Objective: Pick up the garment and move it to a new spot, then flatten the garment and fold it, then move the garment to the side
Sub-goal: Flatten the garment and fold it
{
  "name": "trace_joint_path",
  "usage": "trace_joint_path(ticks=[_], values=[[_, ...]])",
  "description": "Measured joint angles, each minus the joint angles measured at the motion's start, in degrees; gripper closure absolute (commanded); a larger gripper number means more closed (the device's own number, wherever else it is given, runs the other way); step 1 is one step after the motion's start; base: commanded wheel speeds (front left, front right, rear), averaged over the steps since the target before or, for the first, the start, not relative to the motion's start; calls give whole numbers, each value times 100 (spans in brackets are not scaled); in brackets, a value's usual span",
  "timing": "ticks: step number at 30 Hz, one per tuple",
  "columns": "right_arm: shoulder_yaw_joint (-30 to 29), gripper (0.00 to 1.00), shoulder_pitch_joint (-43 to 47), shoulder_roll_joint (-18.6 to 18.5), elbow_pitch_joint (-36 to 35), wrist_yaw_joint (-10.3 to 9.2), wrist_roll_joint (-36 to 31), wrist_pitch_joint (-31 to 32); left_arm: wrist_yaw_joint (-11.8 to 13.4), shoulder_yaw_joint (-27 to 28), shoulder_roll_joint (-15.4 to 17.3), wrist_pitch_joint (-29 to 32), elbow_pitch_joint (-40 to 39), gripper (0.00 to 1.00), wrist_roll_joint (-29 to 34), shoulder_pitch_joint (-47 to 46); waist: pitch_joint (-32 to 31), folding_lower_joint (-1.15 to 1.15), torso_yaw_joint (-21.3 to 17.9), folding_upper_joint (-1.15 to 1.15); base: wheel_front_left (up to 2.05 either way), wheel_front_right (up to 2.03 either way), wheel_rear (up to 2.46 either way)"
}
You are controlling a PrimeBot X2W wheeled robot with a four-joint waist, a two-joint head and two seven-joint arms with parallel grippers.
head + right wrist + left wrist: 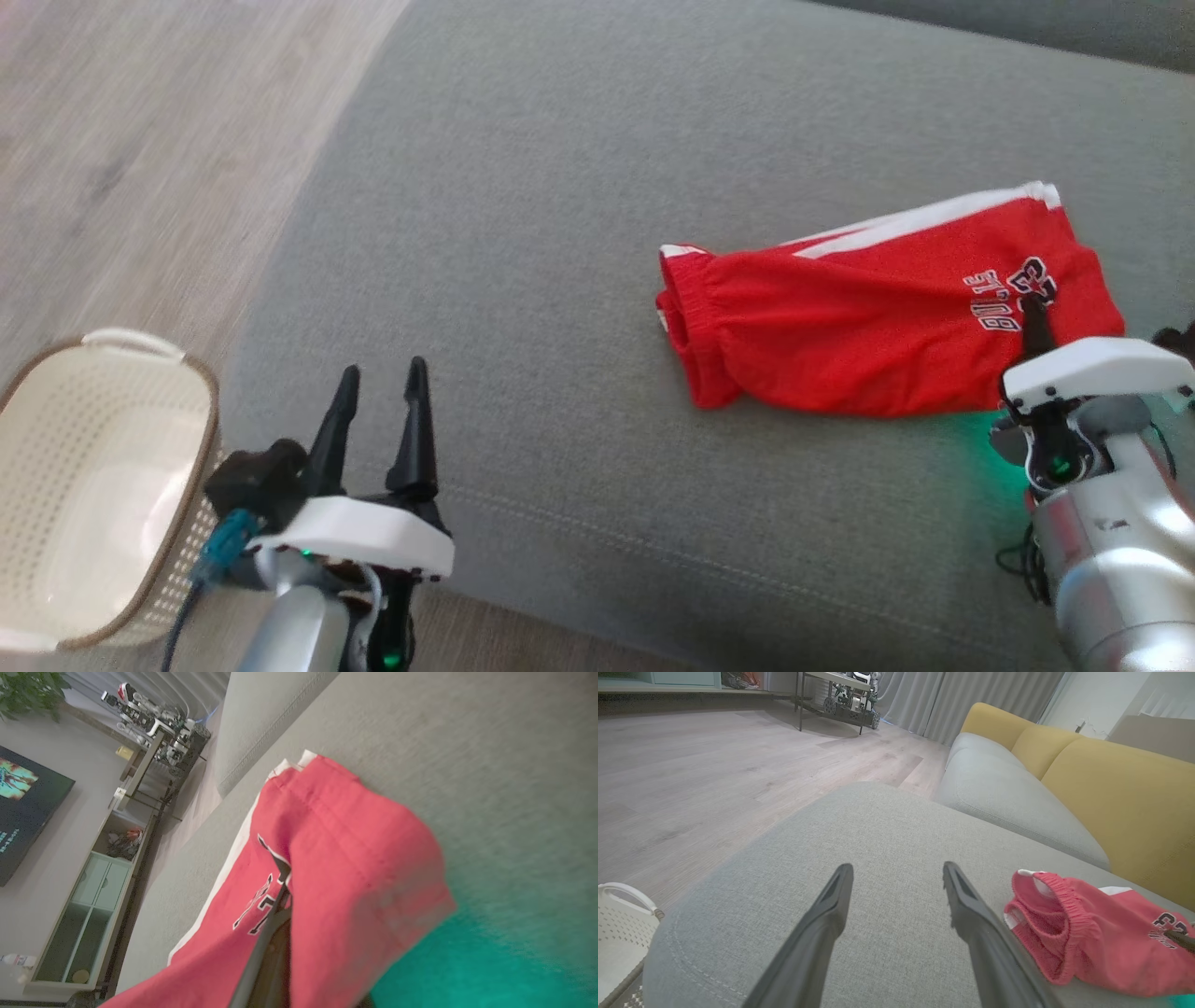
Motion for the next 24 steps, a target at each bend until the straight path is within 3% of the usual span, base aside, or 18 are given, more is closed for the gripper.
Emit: trace_joint_path(ticks=[15,20,24], values=[[-567,100,406,270,705,0,-307,-421,-99,236,5,0,-27,0,100,116,-324,0,-616,0,0,0,0],[-487,100,376,331,396,0,-390,-492,-147,241,4,-1,-11,0,151,114,-264,0,-652,0,0,0,0],[51,100,383,388,-516,0,-374,-508,-153,244,4,0,2,0,151,105,-258,0,-608,0,0,0,0]])
